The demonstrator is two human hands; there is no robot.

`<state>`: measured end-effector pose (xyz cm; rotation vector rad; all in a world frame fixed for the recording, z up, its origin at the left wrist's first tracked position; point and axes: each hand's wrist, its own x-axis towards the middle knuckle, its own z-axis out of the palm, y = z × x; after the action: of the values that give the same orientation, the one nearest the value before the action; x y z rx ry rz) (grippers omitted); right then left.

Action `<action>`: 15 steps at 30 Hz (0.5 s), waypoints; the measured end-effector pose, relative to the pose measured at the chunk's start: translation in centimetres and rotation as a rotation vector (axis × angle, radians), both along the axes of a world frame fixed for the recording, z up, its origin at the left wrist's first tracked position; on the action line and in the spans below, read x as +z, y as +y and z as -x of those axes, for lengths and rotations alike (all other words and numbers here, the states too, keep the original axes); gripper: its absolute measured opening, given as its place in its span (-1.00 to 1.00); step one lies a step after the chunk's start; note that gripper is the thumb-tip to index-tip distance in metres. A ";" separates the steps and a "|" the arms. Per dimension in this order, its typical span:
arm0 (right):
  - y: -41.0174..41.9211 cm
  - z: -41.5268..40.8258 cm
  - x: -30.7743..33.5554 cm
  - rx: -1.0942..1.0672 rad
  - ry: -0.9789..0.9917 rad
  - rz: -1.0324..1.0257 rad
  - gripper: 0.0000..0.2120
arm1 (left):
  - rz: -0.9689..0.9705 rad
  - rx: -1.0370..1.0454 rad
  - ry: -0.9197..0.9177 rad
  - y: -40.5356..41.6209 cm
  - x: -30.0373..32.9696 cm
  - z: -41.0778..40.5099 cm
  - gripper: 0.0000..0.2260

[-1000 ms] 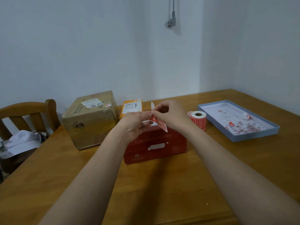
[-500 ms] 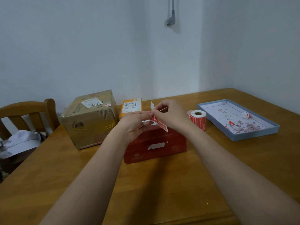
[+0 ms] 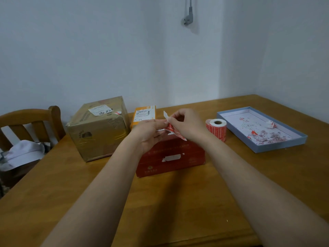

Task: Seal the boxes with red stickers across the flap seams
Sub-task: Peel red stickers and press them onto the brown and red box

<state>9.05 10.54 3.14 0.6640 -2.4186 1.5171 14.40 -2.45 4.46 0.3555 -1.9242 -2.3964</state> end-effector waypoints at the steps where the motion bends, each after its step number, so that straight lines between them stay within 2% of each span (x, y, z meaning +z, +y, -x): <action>1: 0.0 0.0 0.0 -0.003 -0.002 -0.007 -0.83 | -0.006 -0.005 0.003 0.0 0.0 0.0 -0.95; 15: -0.3 -0.1 0.3 -0.002 0.013 -0.055 -0.88 | 0.027 0.019 -0.002 -0.5 -0.1 0.1 -0.94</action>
<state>9.18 10.19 3.39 0.6795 -2.4588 1.4458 14.27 -2.92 4.39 0.3735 -1.9428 -2.3567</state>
